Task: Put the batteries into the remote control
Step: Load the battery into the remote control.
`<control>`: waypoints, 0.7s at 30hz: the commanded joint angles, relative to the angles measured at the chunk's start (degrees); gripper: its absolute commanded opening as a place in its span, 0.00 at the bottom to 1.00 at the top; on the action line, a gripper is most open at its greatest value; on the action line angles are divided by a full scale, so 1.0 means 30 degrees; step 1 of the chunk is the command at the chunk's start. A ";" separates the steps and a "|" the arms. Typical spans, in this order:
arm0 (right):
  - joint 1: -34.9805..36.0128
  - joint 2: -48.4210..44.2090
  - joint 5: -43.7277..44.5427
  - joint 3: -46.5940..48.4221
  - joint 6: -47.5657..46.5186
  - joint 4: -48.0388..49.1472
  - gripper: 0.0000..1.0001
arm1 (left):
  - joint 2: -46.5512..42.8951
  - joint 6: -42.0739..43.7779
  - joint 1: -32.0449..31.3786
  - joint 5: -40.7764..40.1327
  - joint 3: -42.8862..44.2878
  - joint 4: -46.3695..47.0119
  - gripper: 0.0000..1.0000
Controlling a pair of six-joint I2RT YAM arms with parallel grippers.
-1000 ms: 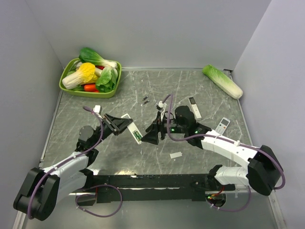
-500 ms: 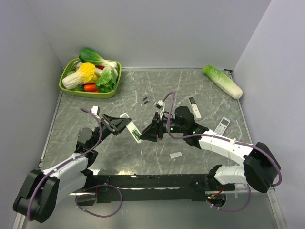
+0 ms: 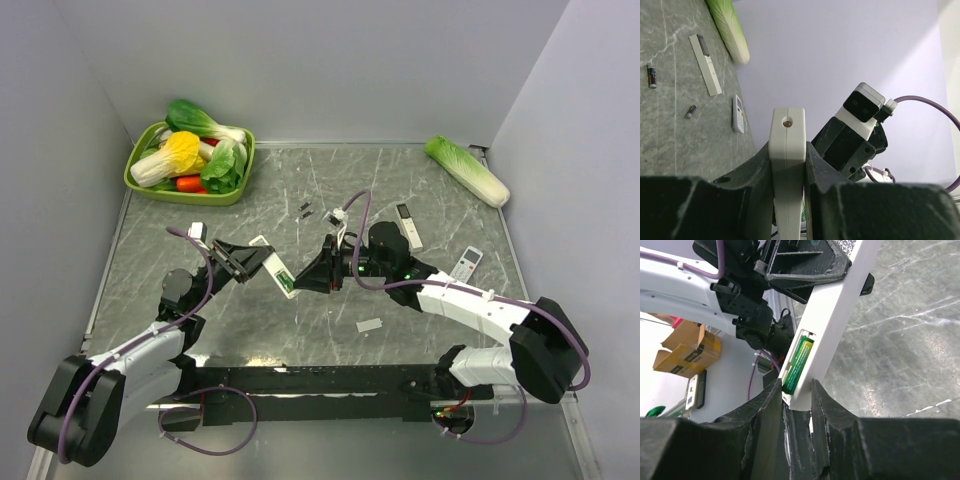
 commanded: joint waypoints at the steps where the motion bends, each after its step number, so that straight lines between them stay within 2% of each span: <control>1: 0.0117 0.0489 -0.0284 -0.0058 0.0239 0.1021 0.34 | -0.0491 -0.0792 -0.0076 0.0098 0.0135 0.2020 0.01; 8: 0.0674 0.0137 0.0712 0.0850 -0.0786 -0.1349 0.37 | -0.1457 0.0699 -0.0076 -0.0604 0.0516 -0.0292 0.01; 14: 0.0733 -0.0360 0.1561 0.1114 -0.0845 -0.2112 0.38 | -0.2191 0.1200 -0.0076 -0.1162 0.0516 -0.1554 0.01; 18: 0.0762 -0.0887 0.2264 0.1406 -0.1195 -0.2845 0.44 | -0.2220 0.1464 -0.0076 -0.1250 0.0370 -0.1614 0.01; 21: 0.1024 -0.1619 0.3609 0.1904 -0.2333 -0.4277 0.45 | -0.2453 0.2428 -0.0076 -0.1571 0.0603 -0.2606 0.01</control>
